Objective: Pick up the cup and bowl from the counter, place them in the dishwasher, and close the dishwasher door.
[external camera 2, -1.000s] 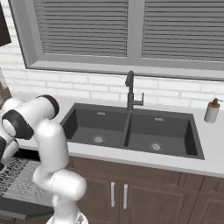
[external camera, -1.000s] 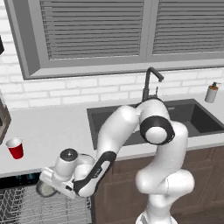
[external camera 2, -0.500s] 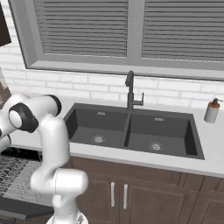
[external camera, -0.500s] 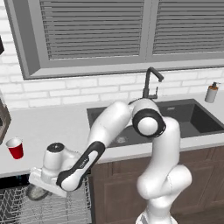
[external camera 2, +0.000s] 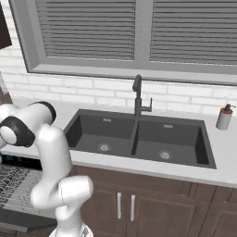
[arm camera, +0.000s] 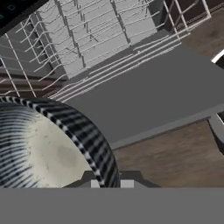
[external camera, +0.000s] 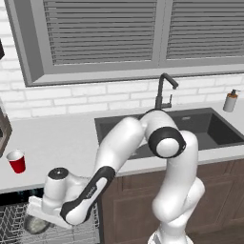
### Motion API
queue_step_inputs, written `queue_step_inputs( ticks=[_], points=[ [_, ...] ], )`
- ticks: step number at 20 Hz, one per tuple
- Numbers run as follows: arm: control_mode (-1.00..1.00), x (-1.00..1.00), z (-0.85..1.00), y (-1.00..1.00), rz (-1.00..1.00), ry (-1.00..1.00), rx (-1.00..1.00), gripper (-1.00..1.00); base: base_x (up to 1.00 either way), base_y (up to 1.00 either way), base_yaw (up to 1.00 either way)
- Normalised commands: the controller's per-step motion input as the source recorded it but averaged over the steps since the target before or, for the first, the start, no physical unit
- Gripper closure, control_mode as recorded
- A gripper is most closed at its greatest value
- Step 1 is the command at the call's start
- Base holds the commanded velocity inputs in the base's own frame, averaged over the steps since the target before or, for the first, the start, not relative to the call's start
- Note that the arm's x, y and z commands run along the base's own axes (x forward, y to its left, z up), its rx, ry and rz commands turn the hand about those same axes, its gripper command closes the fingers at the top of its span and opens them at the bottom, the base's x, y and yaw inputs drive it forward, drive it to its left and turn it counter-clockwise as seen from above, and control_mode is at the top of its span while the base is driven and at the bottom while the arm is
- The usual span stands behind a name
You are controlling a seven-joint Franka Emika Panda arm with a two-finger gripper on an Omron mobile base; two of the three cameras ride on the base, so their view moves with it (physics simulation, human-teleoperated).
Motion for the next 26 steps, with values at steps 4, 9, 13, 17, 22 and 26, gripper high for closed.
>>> queue_step_inputs(
  ticks=[4, 9, 13, 17, 22, 26],
  points=[
    [-1.00, -0.71, -0.01, 0.30, -0.05, -0.12, -0.03, 1.00, 0.00, 0.00, 0.00],
    [-1.00, -0.20, 0.10, 0.27, -0.21, -0.05, -0.02, 1.00, 0.00, 0.00, 0.00],
    [-1.00, 0.10, 0.16, 0.10, -0.31, 0.05, -0.01, 1.00, 0.00, 0.00, 0.00],
    [-1.00, -0.03, -0.08, 0.00, -0.14, 0.08, 0.00, 1.00, 0.00, 0.00, 0.00],
    [-1.00, 0.00, -0.34, 0.00, -0.05, 0.00, -0.04, 1.00, 0.00, 0.00, 0.00],
    [-1.00, 0.00, -0.38, 0.00, -0.04, 0.00, -0.05, 1.00, 0.00, 0.00, 0.00]
  ],
)
